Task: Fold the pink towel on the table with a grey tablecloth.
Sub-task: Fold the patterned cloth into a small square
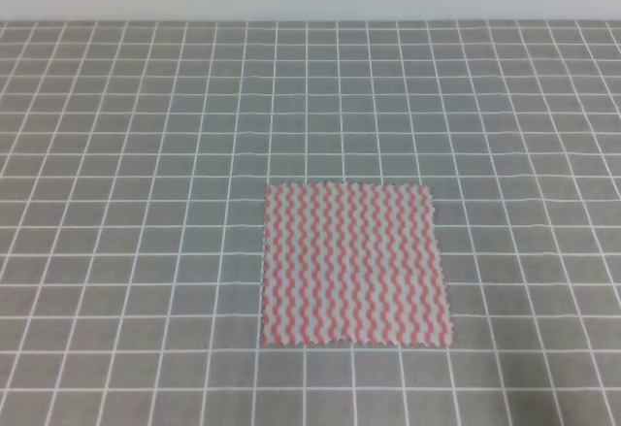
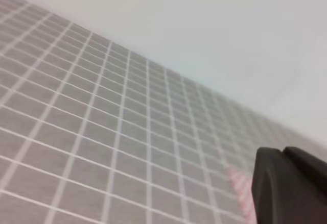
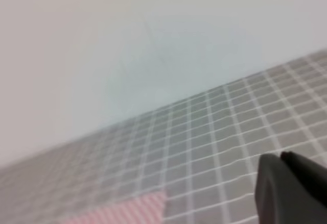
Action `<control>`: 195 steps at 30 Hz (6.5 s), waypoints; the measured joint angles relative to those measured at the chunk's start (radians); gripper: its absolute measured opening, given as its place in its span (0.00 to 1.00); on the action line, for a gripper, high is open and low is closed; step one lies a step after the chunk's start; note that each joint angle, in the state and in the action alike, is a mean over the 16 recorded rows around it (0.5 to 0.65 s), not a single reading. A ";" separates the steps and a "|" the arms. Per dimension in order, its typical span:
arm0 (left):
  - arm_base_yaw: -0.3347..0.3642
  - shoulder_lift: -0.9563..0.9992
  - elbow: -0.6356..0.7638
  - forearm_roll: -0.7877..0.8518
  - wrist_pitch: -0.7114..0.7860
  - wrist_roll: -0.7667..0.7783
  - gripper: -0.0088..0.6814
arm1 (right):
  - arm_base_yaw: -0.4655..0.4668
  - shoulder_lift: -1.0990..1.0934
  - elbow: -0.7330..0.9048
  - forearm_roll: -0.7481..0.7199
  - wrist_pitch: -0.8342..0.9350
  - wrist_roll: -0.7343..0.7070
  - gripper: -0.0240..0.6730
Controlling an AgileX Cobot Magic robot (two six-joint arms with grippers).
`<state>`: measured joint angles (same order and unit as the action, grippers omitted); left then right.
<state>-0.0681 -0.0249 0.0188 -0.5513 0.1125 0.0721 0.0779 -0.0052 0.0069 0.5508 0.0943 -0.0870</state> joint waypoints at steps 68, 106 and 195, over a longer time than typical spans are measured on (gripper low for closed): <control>-0.350 1.131 -0.549 -0.797 0.226 1.032 0.01 | 0.408 1.346 -0.612 0.476 0.225 -0.406 0.21; -0.350 1.131 -0.549 -0.795 0.247 1.055 0.01 | 0.408 1.623 -0.670 0.542 0.139 -0.364 0.46; -0.350 1.434 -0.550 -1.227 0.396 2.182 0.07 | 0.408 1.722 -0.958 0.460 0.121 -0.390 0.02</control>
<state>-0.4184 1.4089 -0.5311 -1.7784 0.5084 2.2537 0.4858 1.7165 -0.9511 1.0104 0.2151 -0.4774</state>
